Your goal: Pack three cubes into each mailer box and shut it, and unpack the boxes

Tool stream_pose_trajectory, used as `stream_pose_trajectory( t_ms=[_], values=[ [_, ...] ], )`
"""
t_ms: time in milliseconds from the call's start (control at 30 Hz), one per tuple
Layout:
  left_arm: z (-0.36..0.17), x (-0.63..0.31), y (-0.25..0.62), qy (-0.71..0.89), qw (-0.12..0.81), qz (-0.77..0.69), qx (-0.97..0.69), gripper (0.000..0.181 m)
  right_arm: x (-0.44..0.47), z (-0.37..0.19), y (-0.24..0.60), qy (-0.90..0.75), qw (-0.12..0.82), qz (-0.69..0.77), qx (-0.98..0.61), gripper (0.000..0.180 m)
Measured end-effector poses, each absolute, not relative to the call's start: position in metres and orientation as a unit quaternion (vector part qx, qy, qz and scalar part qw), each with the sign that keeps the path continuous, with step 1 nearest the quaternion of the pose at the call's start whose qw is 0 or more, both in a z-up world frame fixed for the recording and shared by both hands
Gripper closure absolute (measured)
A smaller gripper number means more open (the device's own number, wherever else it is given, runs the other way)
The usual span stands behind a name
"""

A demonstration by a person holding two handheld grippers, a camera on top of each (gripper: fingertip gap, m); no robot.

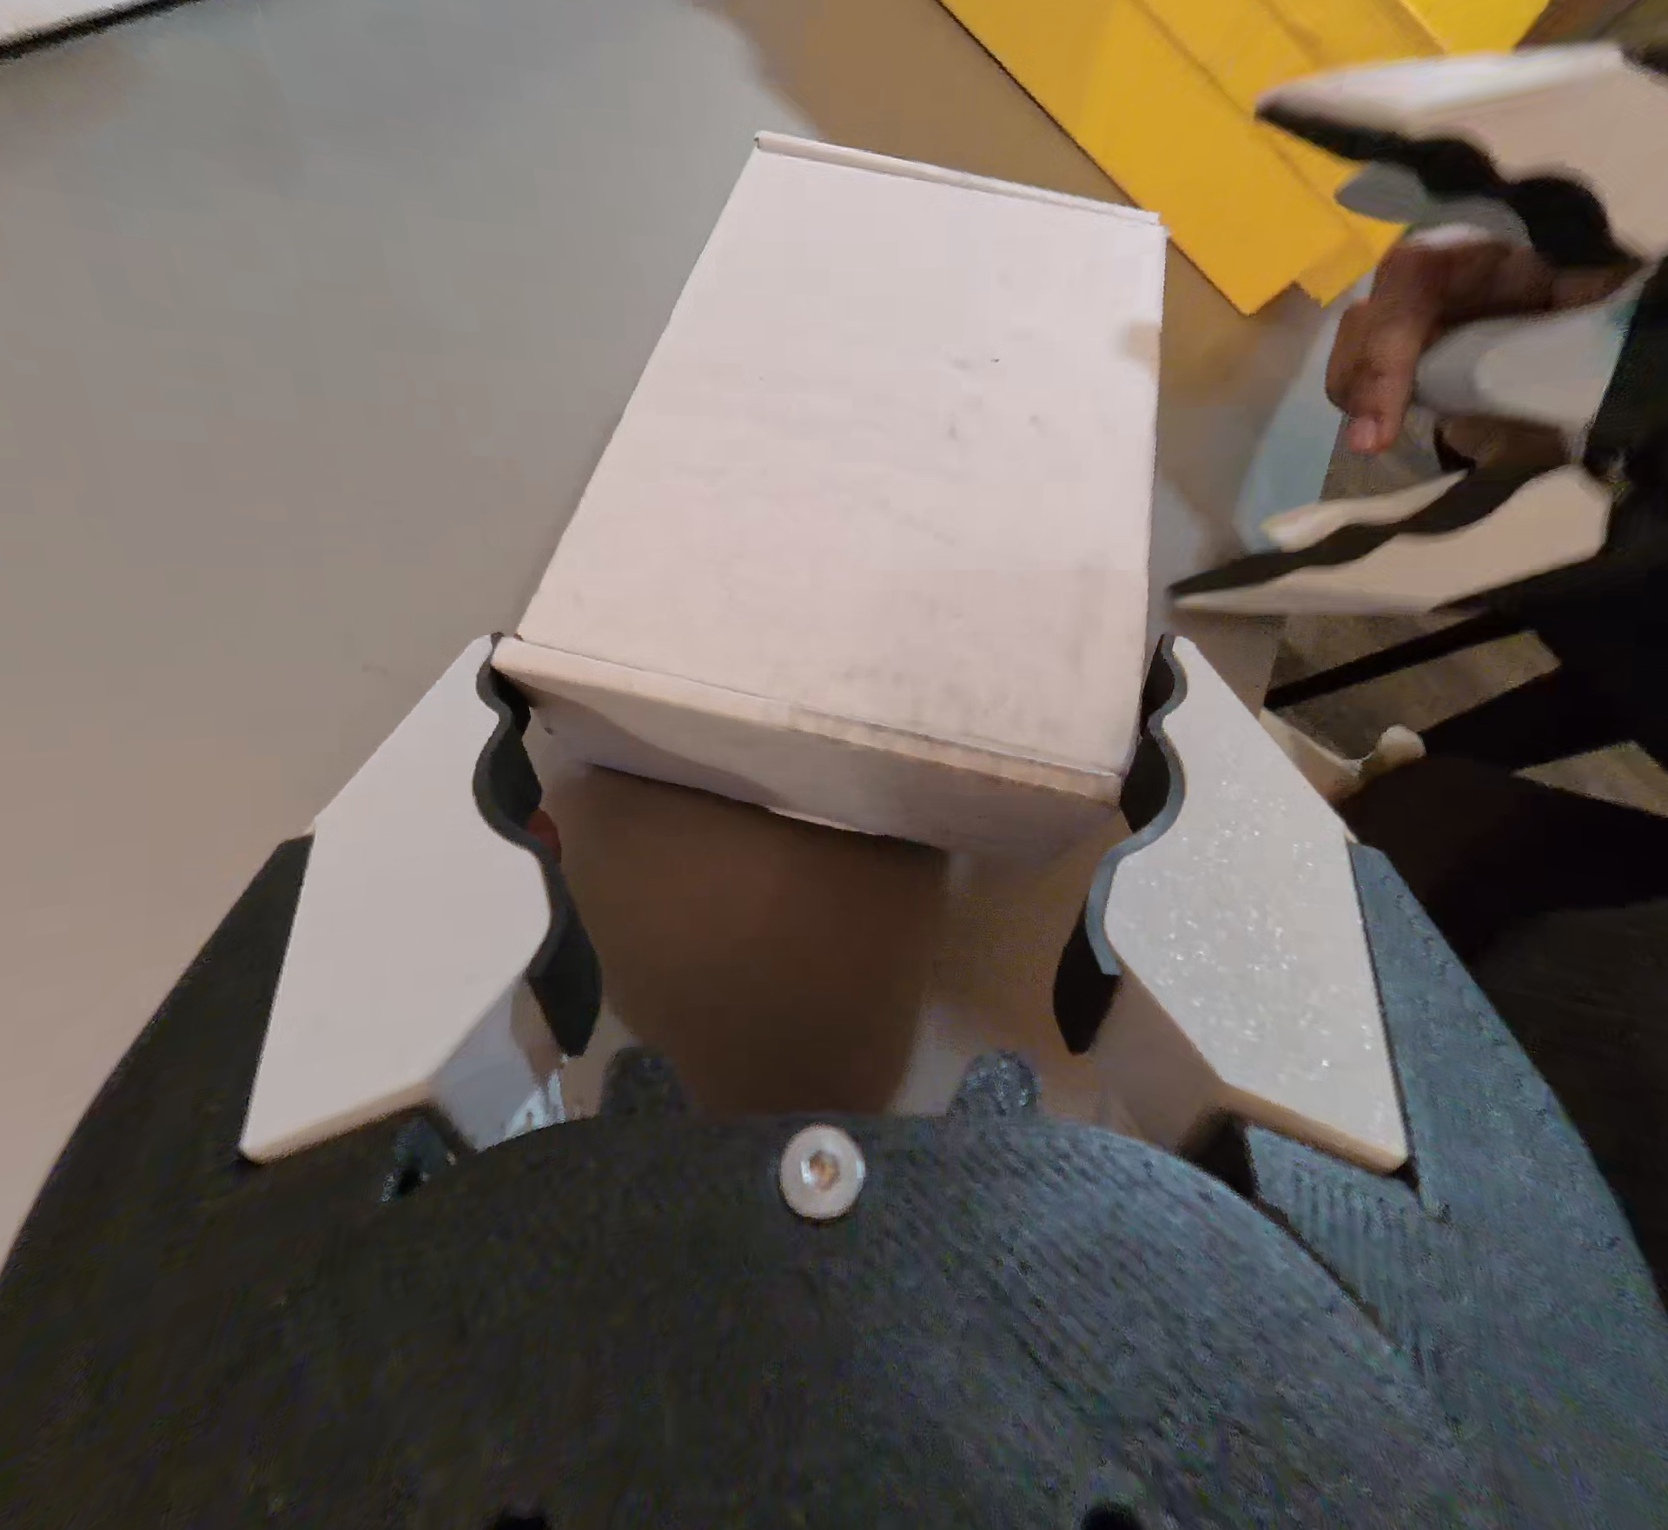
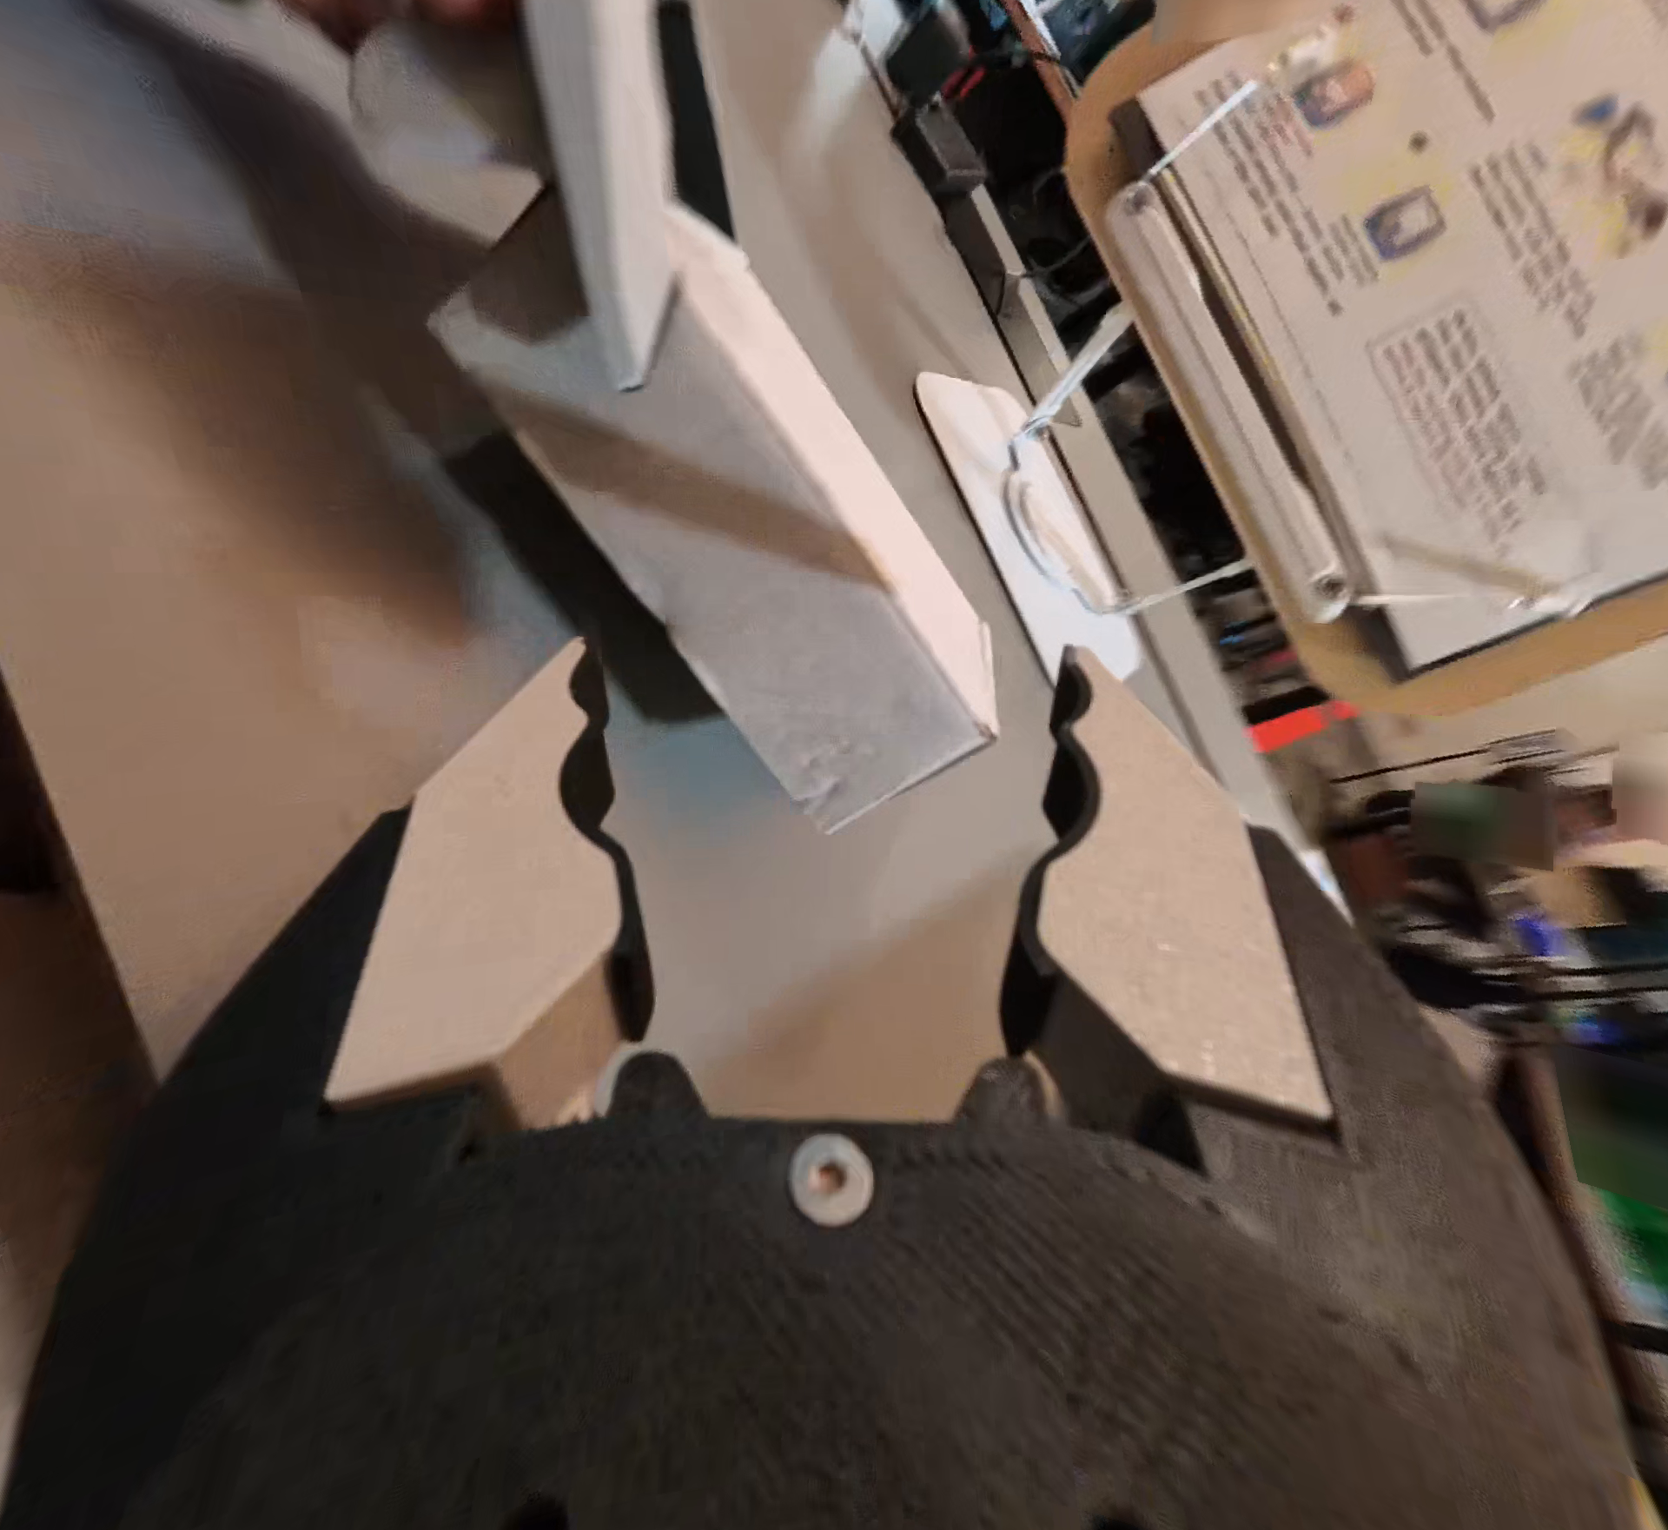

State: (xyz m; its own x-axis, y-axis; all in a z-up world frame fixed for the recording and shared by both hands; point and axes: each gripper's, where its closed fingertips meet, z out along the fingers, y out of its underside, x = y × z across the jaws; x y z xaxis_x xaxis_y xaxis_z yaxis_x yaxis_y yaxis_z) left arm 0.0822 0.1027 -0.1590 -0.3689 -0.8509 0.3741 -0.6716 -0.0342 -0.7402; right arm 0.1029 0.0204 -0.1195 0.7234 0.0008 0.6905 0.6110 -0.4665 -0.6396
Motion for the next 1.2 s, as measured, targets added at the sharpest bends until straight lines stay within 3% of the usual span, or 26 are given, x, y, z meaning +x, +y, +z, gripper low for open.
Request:
stream_pose_trajectory(
  t_ms=[200,400,800,967,1200],
  values=[
    [-0.152,0.078,0.084,0.670,0.059,-0.473,-0.570,0.048,0.097,-0.137,0.030,-0.301,0.363,-0.462,-0.751,0.086],
    [-0.153,0.071,0.054,0.711,0.059,-0.454,-0.534,0.048,0.093,-0.146,0.029,-0.320,0.348,-0.455,-0.755,0.112],
    [-0.125,0.077,0.069,0.672,0.110,-0.518,-0.517,0.050,0.108,-0.142,0.019,-0.288,0.346,-0.439,-0.777,0.116],
    [-0.099,0.085,0.115,0.572,0.150,-0.585,-0.556,0.051,0.132,-0.088,0.004,-0.242,0.375,-0.500,-0.742,0.117],
    [-0.116,0.085,0.123,0.579,0.154,-0.565,-0.567,0.060,0.235,0.014,-0.100,-0.149,0.279,-0.646,-0.695,0.116]
  ],
)
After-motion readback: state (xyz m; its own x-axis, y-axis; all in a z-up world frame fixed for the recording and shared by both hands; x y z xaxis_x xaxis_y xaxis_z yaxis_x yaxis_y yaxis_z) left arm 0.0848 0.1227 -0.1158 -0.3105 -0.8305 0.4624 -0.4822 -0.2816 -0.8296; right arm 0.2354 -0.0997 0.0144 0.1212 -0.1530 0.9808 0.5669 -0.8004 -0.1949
